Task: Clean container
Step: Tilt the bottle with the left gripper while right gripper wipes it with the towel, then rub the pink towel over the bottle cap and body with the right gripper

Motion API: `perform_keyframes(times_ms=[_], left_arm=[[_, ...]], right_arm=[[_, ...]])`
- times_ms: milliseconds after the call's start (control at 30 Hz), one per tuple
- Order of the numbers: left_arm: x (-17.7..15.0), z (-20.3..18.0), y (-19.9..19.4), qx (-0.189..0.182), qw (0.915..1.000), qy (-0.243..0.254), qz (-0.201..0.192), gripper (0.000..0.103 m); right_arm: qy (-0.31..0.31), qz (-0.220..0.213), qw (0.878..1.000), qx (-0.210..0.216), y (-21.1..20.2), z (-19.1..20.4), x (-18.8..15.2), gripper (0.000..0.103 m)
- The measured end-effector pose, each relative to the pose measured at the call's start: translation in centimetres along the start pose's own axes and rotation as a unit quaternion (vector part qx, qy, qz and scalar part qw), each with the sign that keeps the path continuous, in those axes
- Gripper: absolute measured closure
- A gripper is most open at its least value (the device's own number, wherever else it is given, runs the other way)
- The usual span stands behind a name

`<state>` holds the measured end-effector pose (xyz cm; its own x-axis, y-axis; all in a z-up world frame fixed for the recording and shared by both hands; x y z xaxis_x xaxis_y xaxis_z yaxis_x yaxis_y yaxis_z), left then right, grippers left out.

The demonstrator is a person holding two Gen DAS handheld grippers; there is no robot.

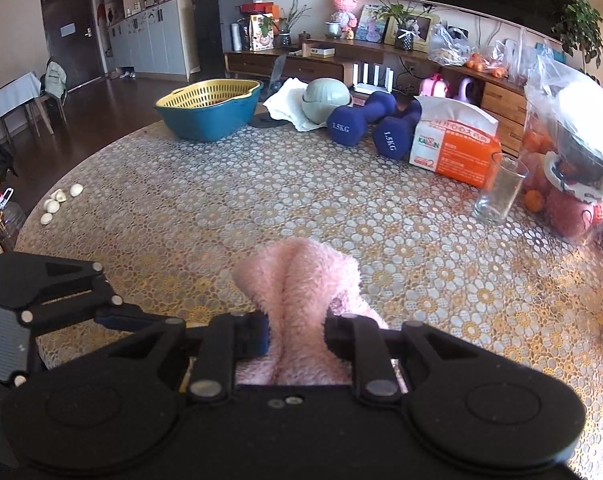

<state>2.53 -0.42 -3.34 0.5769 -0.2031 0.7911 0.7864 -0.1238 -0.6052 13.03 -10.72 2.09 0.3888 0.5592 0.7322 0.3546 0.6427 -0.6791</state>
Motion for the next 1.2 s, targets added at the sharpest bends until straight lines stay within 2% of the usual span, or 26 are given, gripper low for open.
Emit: perform_keyframes(times_ms=[267, 400, 533, 733, 967, 1200], left_arm=[[0.6, -0.1, 0.0, 0.001, 0.9999, 0.01, -0.008, 0.039], [0.6, -0.1, 0.0, 0.001, 0.9999, 0.011, -0.008, 0.039], [0.5, 0.0, 0.1, 0.001, 0.9999, 0.012, -0.004, 0.039], [0.6, -0.3, 0.2, 0.006, 0.9998, 0.018, -0.003, 0.039], [0.6, -0.5, 0.1, 0.007, 0.9997, 0.024, -0.005, 0.039], [0.5, -0.6, 0.3, 0.011, 0.9993, 0.035, -0.005, 0.039]], right_arm=[[0.049, 0.009, 0.998, -0.024, 0.6, -3.8, -0.8, 0.084], [0.053, 0.022, 0.998, -0.035, 1.1, -4.5, -1.8, 0.084], [0.042, 0.027, 0.998, -0.043, 1.1, -4.0, -2.8, 0.084], [-0.02, 0.028, 0.997, -0.071, -0.2, -2.8, -3.0, 0.085], [0.008, -0.036, 0.999, -0.039, -4.9, -2.9, -0.2, 0.085], [-0.032, -0.048, 0.998, 0.022, -6.2, 0.6, 1.4, 0.085]])
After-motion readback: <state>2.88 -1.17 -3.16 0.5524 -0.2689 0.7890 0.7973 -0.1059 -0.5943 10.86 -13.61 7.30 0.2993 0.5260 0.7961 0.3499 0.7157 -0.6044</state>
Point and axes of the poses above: each gripper's, at about its wrist camera, not at the fingertips, and y roughly the way its jaws point, z to its left, x to its top, the point moved 1 cm from there along y, roughly the way its jaws point, and after that the axes turned 2 degrees about -z, right-handed, at the moved point
